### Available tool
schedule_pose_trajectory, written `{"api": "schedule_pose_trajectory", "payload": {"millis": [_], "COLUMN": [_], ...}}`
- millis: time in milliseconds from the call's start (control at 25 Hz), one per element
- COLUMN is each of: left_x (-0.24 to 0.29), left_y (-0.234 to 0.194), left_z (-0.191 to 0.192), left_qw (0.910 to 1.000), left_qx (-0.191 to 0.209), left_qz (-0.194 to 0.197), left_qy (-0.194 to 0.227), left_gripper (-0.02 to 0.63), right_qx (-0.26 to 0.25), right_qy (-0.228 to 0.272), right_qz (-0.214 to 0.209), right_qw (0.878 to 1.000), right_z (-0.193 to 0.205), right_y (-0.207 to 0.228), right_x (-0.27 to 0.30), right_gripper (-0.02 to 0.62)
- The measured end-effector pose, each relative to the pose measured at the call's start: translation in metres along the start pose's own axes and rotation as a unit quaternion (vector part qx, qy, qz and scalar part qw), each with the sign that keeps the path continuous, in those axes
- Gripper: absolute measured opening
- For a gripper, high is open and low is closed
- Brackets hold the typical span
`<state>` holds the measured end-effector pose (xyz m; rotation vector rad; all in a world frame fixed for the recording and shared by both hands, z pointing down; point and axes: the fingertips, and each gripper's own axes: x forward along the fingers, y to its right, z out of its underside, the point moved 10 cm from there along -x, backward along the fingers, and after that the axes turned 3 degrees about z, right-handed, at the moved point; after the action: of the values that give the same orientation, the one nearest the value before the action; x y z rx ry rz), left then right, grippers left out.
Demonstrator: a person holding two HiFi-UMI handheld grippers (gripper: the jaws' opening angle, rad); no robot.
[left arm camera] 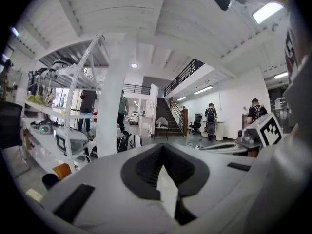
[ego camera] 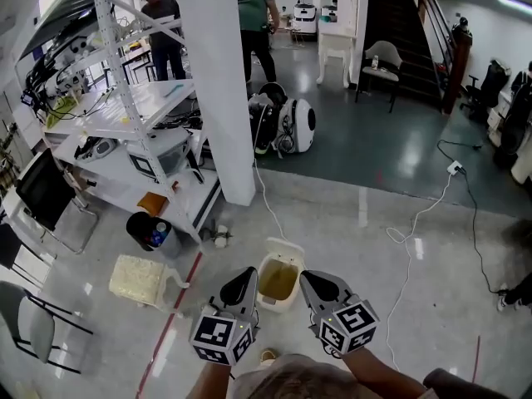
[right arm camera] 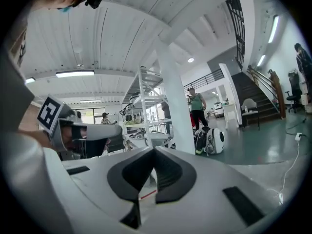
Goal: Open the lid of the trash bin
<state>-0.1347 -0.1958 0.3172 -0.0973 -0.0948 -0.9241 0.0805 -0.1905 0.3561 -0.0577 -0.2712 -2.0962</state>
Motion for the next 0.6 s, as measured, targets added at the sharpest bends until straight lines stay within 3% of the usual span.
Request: {"api": "schedule_pose_trajectory", "payload": {"millis": [160,360,600], "left_x": [-0.003,-0.004,0.000], "left_y": [0.007,0.009,0.005], "left_z": [0.023,0.029,0.028], "left_qw": [0.9987,0.9995,0.9991], "left_qx": [0.037,0.000,0.013], "left_qz": [-0.015,-0.019,-0.018], "left_qy": [0.031,0.025,0.036], "left_gripper": [-0.011,-0.012,-0.011], "right_qx": [-0.007,0.000,-0.001], "right_qy": [0.020,0.028,0.032], "right_qz": [0.003,0.001,-0.005], "right_qw": [1.000,1.000,0.999], "right_z": [0.003,0.009,0.009], "right_y": [0.004,0.006,0.002], "right_x": [-0.001,-0.001,-0.001], "right_gripper": [0.032,0.032,0.032]}}
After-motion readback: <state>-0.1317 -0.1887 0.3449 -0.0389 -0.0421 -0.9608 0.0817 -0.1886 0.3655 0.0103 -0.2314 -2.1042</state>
